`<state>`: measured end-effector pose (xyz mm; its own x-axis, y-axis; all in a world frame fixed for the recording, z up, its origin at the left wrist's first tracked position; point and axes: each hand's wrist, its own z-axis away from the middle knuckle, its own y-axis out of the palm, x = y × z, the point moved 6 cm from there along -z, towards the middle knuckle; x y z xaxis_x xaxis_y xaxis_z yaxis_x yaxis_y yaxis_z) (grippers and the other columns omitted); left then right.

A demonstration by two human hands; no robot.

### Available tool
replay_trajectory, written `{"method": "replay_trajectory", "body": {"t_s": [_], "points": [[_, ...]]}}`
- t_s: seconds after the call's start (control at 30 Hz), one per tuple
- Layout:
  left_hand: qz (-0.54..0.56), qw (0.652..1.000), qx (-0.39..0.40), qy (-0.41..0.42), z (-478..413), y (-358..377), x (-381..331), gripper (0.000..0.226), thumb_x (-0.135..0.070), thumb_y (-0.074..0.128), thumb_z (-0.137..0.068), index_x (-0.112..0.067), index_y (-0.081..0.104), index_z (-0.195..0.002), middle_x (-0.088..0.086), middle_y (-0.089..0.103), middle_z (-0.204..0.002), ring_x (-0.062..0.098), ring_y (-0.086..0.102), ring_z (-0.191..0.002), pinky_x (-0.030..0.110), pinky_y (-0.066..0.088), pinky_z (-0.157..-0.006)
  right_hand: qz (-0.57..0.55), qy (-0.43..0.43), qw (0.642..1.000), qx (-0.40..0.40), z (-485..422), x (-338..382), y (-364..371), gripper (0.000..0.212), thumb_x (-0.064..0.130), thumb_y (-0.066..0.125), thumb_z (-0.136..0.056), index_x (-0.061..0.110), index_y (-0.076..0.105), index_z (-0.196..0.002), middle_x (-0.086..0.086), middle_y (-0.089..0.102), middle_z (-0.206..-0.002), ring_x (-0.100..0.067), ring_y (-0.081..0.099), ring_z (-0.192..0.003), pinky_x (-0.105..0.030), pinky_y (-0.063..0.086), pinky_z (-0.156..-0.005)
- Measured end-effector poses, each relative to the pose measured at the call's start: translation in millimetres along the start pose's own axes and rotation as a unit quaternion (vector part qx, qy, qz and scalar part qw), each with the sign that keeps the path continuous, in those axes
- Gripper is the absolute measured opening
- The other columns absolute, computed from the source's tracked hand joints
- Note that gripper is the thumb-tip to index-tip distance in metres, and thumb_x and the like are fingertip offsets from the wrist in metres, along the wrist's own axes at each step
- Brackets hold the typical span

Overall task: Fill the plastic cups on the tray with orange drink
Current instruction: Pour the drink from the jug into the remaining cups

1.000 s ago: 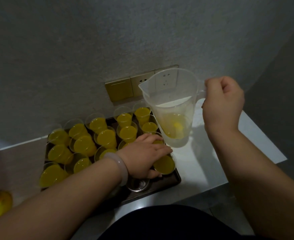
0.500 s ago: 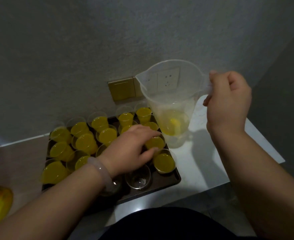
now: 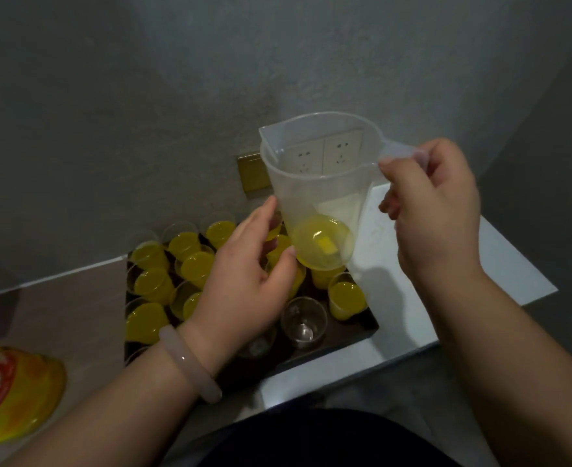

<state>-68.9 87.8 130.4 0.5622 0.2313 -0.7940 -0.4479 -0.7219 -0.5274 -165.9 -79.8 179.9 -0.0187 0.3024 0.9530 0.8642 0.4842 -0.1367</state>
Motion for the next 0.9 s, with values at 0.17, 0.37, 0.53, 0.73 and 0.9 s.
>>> {"method": "replay_trajectory", "body": {"t_s": [0.17, 0.37, 0.53, 0.73, 0.9], "points": [[0.028, 0.998, 0.046, -0.02, 22, -22, 3, 0.066, -0.026, 0.047, -0.086, -0.023, 0.027, -0.149, -0.009, 0.047, -0.14, -0.005, 0.044, -0.125, 0.024, 0.043, -0.103, 0.02, 0.007, 1.0, -0.006, 45, 10, 15, 0.022, 0.034, 0.06, -0.085, 0.026, 0.044, -0.073, -0.001, 0.051, -0.071, -0.015, 0.051, -0.066, -0.045, 0.051, -0.065], [0.024, 0.998, 0.046, -0.029, 52, -54, 15, 0.065, -0.023, 0.045, -0.084, -0.025, 0.032, -0.148, -0.012, 0.054, -0.132, -0.002, 0.051, -0.118, 0.029, 0.046, -0.101, 0.013, 0.036, 0.999, 0.005, 91, 14, 37, 0.022, 0.033, 0.063, -0.087, 0.019, 0.048, -0.078, -0.008, 0.058, -0.072, -0.015, 0.058, -0.065, -0.027, 0.053, -0.06], [0.053, 0.997, 0.039, -0.041, 78, -75, 16, 0.052, -0.006, 0.046, -0.092, -0.022, 0.044, -0.141, -0.018, 0.06, -0.123, -0.01, 0.053, -0.114, 0.007, 0.042, -0.091, 0.021, 0.028, 0.999, 0.017, 127, 28, 47, 0.023, 0.032, 0.062, -0.088, 0.019, 0.047, -0.076, -0.006, 0.059, -0.066, -0.014, 0.059, -0.06, -0.014, 0.046, -0.05], [0.095, 0.994, 0.033, -0.052, 101, -86, 4, 0.052, -0.01, 0.044, -0.086, -0.032, 0.051, -0.133, -0.029, 0.063, -0.113, -0.01, 0.055, -0.111, 0.01, 0.044, -0.09, 0.057, 0.013, 0.998, 0.02, 145, 48, 36, 0.023, 0.035, 0.062, -0.087, 0.02, 0.048, -0.078, -0.001, 0.062, -0.061, -0.003, 0.06, -0.057, -0.008, 0.043, -0.052], [0.097, 0.99, 0.058, -0.087, 113, -71, 0, 0.053, -0.021, 0.043, -0.083, -0.036, 0.05, -0.133, -0.024, 0.062, -0.12, -0.009, 0.055, -0.113, 0.018, 0.046, -0.095, 0.07, 0.024, 0.996, 0.04, 145, 48, 15, 0.012, 0.039, 0.062, -0.081, 0.035, 0.052, -0.088, 0.01, 0.064, -0.068, -0.006, 0.063, -0.053, -0.016, 0.047, -0.045]]}}
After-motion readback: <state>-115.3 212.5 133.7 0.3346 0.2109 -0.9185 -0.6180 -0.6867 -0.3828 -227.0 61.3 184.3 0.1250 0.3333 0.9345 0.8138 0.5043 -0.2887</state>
